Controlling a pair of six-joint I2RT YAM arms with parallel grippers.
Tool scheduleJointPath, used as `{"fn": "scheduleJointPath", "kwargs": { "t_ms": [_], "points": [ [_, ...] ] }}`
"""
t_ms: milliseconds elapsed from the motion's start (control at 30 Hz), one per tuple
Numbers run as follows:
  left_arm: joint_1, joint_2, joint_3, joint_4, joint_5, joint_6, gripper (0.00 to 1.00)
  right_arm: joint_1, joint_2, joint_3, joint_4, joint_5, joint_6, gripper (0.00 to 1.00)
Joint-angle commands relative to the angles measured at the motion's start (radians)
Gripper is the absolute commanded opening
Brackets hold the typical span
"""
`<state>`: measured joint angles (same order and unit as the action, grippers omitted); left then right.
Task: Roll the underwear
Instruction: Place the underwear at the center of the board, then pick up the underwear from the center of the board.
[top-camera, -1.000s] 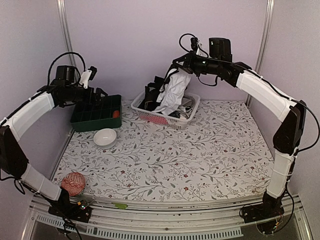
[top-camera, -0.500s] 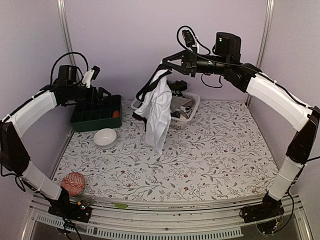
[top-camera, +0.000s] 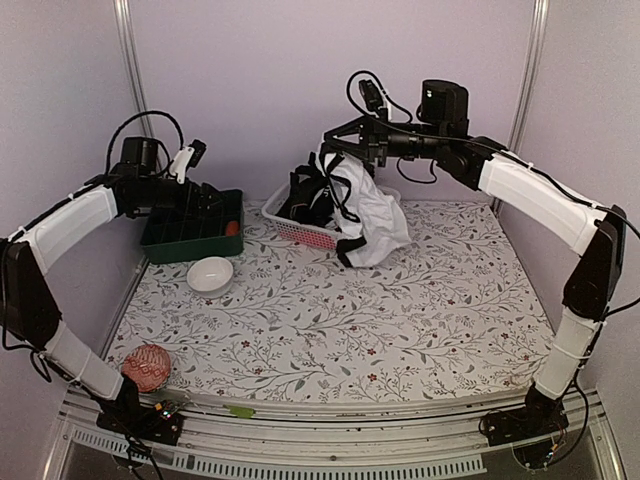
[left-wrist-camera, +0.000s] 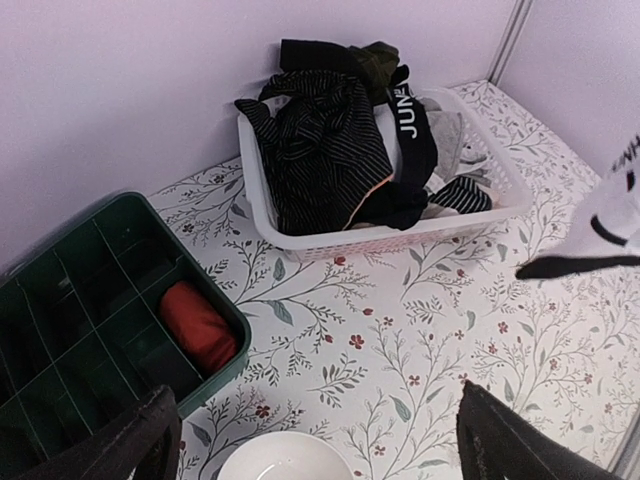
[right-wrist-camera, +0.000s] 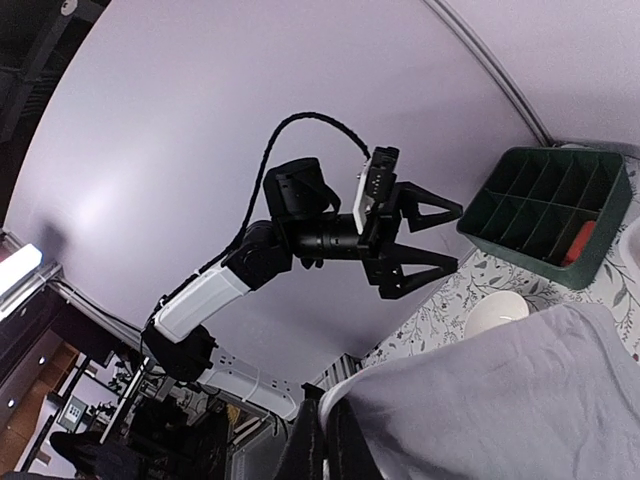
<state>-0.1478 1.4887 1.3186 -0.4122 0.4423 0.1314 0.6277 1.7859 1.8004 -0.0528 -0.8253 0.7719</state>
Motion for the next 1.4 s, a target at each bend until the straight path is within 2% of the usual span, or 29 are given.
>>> {"fn": "scheduleJointPath", "kwargs": {
  "t_ms": [0,100,200,267,300,333,400,433,467,533,600,667,800,867,1067,1167,1367],
  "points": [
    [-0.013,0.019,0.013,0.034,0.007,0.01,0.96,0.05,0.034,0.109,0.065,-0.04,0.035,0.0],
    [-0.012,0.014,0.009,0.038,0.002,0.002,0.96,0.052,-0.013,0.093,0.09,-0.012,0.07,0.0],
    [-0.012,0.007,0.004,0.029,0.004,0.009,0.96,0.042,-0.119,-0.035,0.084,0.02,0.053,0.0],
    [-0.011,0.004,0.001,0.012,0.003,0.025,0.96,0.023,-0.225,-0.232,0.086,0.034,0.05,0.0],
    [-0.01,0.003,-0.002,-0.004,0.008,0.038,0.96,0.015,-0.286,-0.37,0.079,0.041,0.049,0.0],
    [-0.011,0.001,-0.006,-0.017,0.019,0.058,0.96,0.012,-0.341,-0.564,0.062,0.052,0.043,0.04],
    [-0.011,-0.006,-0.032,-0.051,0.049,0.117,0.96,0.012,-0.414,-0.843,-0.027,0.073,0.024,0.44],
    [-0.012,-0.01,-0.043,-0.078,0.07,0.157,0.96,0.013,-0.435,-0.941,-0.058,0.064,0.023,0.54],
    [-0.013,-0.011,-0.054,-0.115,0.09,0.197,0.96,0.015,-0.453,-1.008,-0.09,0.062,0.015,0.6],
    [-0.013,-0.015,-0.084,-0.2,0.122,0.281,0.96,0.018,-0.49,-1.073,-0.147,0.103,-0.002,0.74],
    [-0.015,-0.02,-0.127,-0.267,0.147,0.375,0.96,0.016,-0.498,-1.056,-0.223,0.167,-0.028,0.81],
    [-0.016,-0.02,-0.164,-0.336,0.173,0.465,0.96,0.015,-0.449,-0.989,-0.295,0.224,-0.091,0.81],
    [-0.057,-0.001,-0.231,-0.43,0.152,0.603,0.95,0.028,-0.249,-0.805,-0.362,0.285,-0.196,0.74],
    [-0.08,0.005,-0.277,-0.428,0.112,0.625,0.9,0.047,-0.14,-0.693,-0.389,0.335,-0.241,0.72],
    [-0.098,0.103,-0.322,-0.426,0.001,0.59,0.62,0.057,0.148,-0.44,-0.407,0.368,-0.3,0.64],
    [-0.097,0.113,-0.328,-0.418,-0.016,0.559,0.6,0.067,0.234,-0.351,-0.433,0.376,-0.317,0.59],
    [-0.094,0.07,-0.337,-0.38,0.002,0.501,0.59,0.1,0.322,-0.279,-0.468,0.464,-0.373,0.54]
  ]
}}
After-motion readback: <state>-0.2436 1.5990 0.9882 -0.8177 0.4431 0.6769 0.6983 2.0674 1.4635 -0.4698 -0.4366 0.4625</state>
